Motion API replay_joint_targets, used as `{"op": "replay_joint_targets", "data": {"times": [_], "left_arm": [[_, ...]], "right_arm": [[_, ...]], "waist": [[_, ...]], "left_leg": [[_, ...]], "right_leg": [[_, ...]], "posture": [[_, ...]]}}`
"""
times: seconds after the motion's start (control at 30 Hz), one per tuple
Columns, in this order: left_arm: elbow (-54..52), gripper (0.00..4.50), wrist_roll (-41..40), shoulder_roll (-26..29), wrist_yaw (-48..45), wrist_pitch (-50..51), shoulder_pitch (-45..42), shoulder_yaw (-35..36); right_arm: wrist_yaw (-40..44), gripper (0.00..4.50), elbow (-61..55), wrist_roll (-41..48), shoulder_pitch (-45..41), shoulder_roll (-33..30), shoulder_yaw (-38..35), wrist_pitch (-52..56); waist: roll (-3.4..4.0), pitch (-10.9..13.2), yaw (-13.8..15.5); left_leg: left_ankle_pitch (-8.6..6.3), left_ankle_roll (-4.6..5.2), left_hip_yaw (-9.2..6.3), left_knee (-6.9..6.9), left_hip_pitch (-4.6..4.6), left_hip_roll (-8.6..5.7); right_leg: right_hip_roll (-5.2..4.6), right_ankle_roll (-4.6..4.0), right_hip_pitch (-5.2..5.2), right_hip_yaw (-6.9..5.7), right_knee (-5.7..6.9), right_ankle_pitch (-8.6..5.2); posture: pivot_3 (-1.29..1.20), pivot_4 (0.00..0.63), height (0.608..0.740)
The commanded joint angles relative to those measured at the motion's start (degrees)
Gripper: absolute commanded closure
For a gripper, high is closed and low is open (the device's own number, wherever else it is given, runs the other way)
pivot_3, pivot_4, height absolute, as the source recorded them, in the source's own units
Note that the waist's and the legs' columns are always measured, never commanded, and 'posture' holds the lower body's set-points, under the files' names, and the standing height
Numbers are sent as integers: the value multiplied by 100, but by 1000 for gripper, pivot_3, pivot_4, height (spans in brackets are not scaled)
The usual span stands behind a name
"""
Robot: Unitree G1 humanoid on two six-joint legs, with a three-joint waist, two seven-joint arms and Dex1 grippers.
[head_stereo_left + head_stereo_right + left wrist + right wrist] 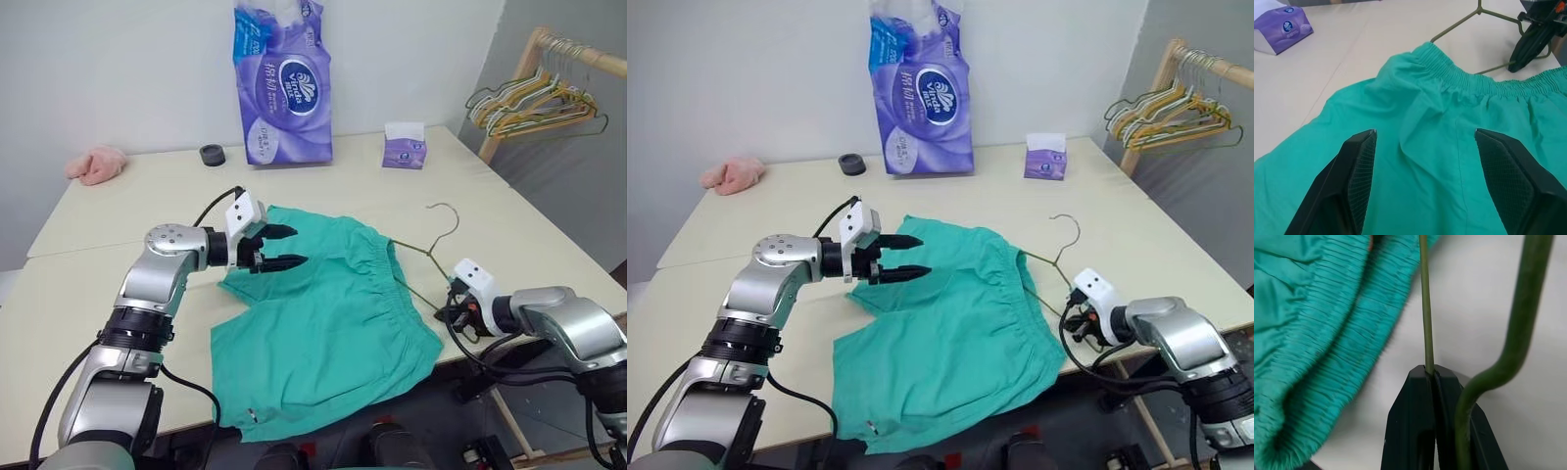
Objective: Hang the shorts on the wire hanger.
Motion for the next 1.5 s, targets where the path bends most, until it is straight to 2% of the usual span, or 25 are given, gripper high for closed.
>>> {"op": "replay_joint_targets", "data": {"times": [0.03, 0.27, 0.43, 0.67, 0.87, 1.03, 1.23, 1.47, 1.5], "left_arm": [[-172, 1124, -88, -11, 79, -66, -161, 177], [-234, 1124, -232, -80, 284, 209, -209, 308], [-30, 32, -272, -175, 532, 95, -465, 521], [358, 32, -348, 66, -131, 105, -1011, 490], [748, 32, 51, 387, -1179, -535, -1301, 3], [1011, 32, 326, 415, -1924, -1044, -1570, -422], [1187, 32, 655, 208, -2182, -1569, -1508, -772], [1067, 32, 756, 151, -2405, -1534, -1271, -995], [1100, 205, 769, 127, -2382, -1542, -1270, -994]], "right_arm": [[147, 4500, 44, 25, -342, -1, 82, -12], [3, 4500, 31, -108, -558, 126, 75, -239], [-151, 4500, -393, -105, -604, 170, -70, -304], [-291, 4500, -1342, -422, -660, 73, 291, -703], [-147, 4500, -1704, -803, -693, -159, 680, -1184], [-53, 4500, -2027, -998, -761, -198, 890, -1338], [84, 4500, -2168, -1343, -847, -304, 1092, -1646], [185, 4500, -2290, -1489, -879, -304, 1085, -1702], [196, 4500, -2309, -1501, -879, -298, 1080, -1700]], "waist": [[0, 0, 6], [1, 0, 43], [1, 0, 61], [2, -1, 44], [2, -1, 8], [2, -1, -4], [2, -1, -22], [2, -1, -43], [2, -1, -47]], "left_leg": [[0, 0, 0, 0, 0, 0], [0, -1, -1, 0, -1, -1], [0, -1, -1, 1, -3, -2], [0, -3, 0, 1, -5, -3], [0, -4, 0, 2, -6, -5], [0, -4, -1, 2, -7, -4], [0, -3, -1, 3, -8, -4], [0, -3, -1, 3, -10, -4], [0, -3, -1, 3, -10, -4]], "right_leg": [[0, 0, 0, 0, 0, 0], [-2, 0, -1, -2, 0, 0], [-3, 0, -4, -2, 1, 0], [-3, 0, -7, -4, 3, 0], [-4, -1, -7, -4, 0, 0], [-4, -1, -7, -6, 0, 0], [-4, 0, -7, -6, 0, 0], [-3, 0, -9, -6, 0, -1], [-3, 0, -9, -6, 0, -1]], "posture": [[-146, 20, 740], [-142, 18, 740], [-145, 12, 740], [-161, 2, 740], [-166, 2, 740], [-174, 2, 740], [-187, 3, 740], [-203, 5, 740], [-203, 5, 740]]}}
